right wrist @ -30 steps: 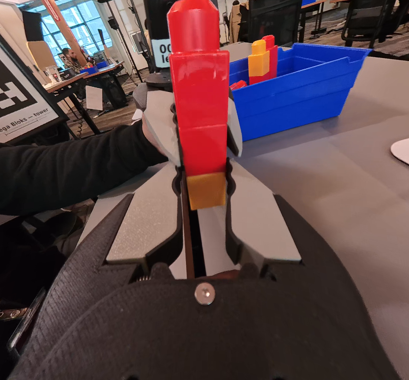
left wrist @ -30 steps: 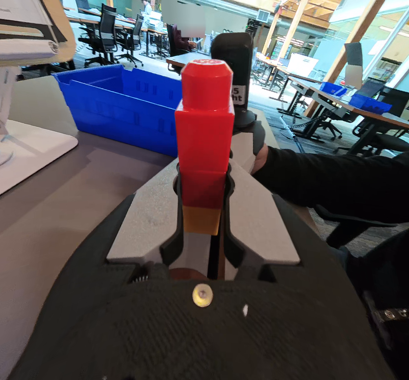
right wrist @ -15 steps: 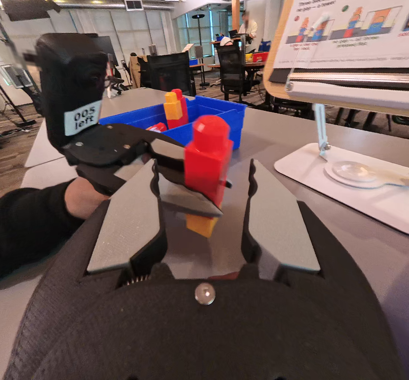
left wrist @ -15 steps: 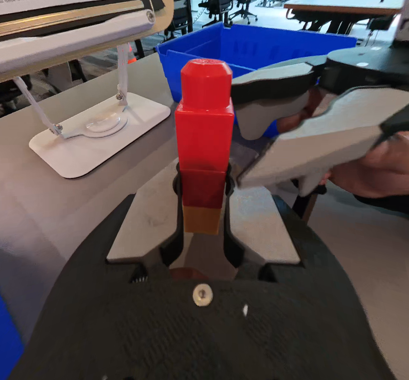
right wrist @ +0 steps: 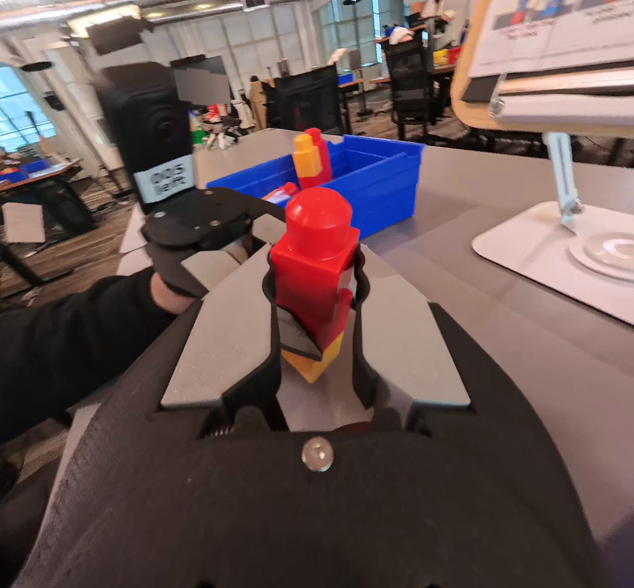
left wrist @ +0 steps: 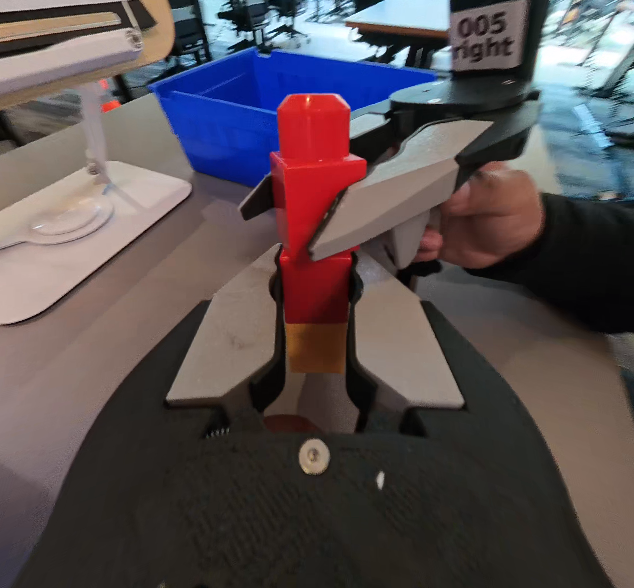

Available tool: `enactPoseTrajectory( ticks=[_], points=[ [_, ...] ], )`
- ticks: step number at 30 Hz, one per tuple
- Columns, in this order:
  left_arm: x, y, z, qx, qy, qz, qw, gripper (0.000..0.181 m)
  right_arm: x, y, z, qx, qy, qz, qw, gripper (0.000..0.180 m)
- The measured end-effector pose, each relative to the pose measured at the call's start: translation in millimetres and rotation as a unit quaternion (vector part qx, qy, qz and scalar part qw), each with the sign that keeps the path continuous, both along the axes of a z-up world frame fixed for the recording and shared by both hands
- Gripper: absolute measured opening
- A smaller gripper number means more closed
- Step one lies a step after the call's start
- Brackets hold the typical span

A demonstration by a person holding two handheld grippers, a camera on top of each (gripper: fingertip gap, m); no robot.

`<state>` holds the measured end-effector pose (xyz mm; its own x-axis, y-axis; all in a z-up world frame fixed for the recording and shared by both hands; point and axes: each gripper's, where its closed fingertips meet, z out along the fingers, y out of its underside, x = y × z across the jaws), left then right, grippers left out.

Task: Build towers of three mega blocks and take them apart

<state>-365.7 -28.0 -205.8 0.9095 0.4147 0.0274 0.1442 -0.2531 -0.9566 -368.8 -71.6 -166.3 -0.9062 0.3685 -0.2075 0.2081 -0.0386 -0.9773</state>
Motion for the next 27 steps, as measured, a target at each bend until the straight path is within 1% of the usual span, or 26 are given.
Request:
enactPoseTrajectory(
  ticks=[3,8,13,16,20,23,27],
  points=[
    [28,1,15,0.059,-0.040,-0.100,0.992,0.035,25,-5,16,-0.024,0.030,0.071,0.997,0.042],
    [74,-3,31,0.122,-0.103,-0.252,0.955,0.035,66,-11,30,-0.058,0.048,0.188,0.979,0.042],
    [98,-6,39,0.147,-0.114,-0.324,0.928,0.034,89,-12,38,-0.082,0.055,0.251,0.963,0.042],
    [95,-3,44,0.157,-0.105,-0.313,0.931,0.035,85,-8,43,-0.098,0.049,0.247,0.963,0.042],
    [69,0,37,0.141,-0.080,-0.236,0.958,0.035,59,-3,36,-0.073,0.047,0.172,0.981,0.033],
    [55,-1,31,0.129,-0.078,-0.200,0.968,0.035,45,-1,28,-0.057,0.033,0.136,0.989,0.032],
    [32,-1,16,0.076,-0.051,-0.126,0.988,0.034,24,1,13,-0.019,0.013,0.076,0.997,0.032]
  ],
)
